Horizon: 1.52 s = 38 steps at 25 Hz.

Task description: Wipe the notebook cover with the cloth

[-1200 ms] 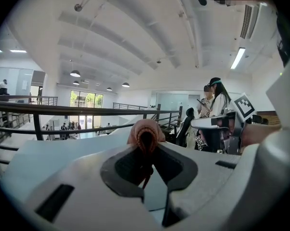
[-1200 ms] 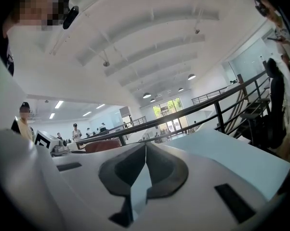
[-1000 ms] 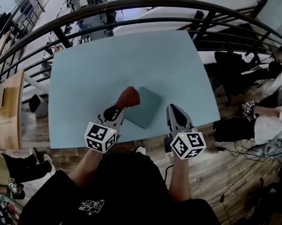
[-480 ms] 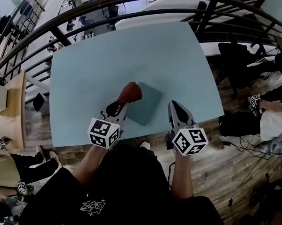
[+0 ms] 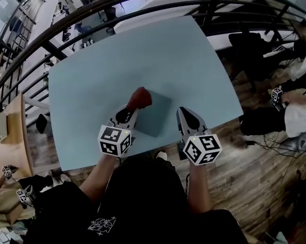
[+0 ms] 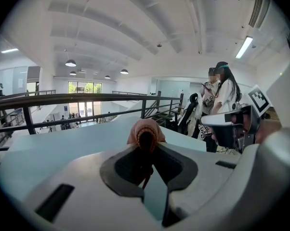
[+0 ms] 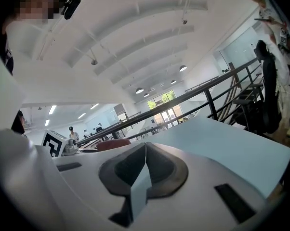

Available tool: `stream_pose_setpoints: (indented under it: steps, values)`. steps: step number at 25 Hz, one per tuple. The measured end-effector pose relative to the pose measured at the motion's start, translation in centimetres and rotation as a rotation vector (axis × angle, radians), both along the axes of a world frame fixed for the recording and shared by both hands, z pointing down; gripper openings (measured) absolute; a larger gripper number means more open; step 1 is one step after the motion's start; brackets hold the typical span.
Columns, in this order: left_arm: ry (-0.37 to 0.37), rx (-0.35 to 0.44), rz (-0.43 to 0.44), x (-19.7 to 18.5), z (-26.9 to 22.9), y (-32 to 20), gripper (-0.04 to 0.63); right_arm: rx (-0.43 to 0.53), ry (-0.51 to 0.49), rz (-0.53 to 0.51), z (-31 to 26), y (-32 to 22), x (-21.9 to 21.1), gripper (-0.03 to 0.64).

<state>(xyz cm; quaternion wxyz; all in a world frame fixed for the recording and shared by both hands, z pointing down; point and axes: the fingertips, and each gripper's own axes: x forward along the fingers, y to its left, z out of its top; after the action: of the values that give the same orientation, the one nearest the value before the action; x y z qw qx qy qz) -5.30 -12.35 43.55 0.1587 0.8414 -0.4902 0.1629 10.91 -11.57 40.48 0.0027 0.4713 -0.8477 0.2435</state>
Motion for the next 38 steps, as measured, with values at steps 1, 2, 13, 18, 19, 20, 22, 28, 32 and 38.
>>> stream_pose_setpoints:
  steps: [1, 2, 13, 18, 19, 20, 22, 28, 32, 38]
  values:
    - [-0.003, -0.004, 0.003, 0.0, 0.4, -0.5, 0.069, -0.004, 0.002, 0.007, 0.2, -0.3, 0.1, 0.008]
    - [-0.004, -0.011, 0.005, 0.0, 0.8, -0.9, 0.069, -0.011, 0.004, 0.013, 0.5, -0.5, 0.2, 0.008]
    - [-0.023, -0.092, 0.034, -0.6, 6.3, -5.6, 0.069, -0.112, 0.031, 0.054, 5.7, -2.9, 0.1, 0.008]
    - [0.009, -0.141, 0.098, 1.6, 8.7, -6.3, 0.069, -0.165, 0.038, 0.076, 8.3, -3.2, 0.4, 0.008]
    - [0.018, -0.152, 0.114, 2.2, 9.3, -6.3, 0.069, -0.174, 0.039, 0.08, 8.9, -3.3, 0.4, 0.008]
    - [0.029, -0.164, 0.131, 3.0, 10.0, -6.3, 0.069, -0.183, 0.04, 0.084, 9.5, -3.3, 0.4, 0.008]
    - [0.052, -0.193, 0.166, 4.7, 11.2, -6.3, 0.069, -0.201, 0.041, 0.089, 10.7, -3.4, 0.5, 0.008]
    - [0.109, -0.277, 0.228, 9.2, 14.6, -6.2, 0.069, -0.237, 0.036, 0.103, 12.9, -3.7, 1.3, 0.008]
    - [0.157, -0.326, 0.236, 10.7, 15.6, -6.4, 0.069, -0.264, 0.04, 0.12, 13.7, -3.5, 1.6, 0.008]
    - [0.164, -0.362, 0.257, 11.9, 17.1, -6.7, 0.069, -0.283, 0.034, 0.151, 14.7, -3.5, 1.7, 0.008]
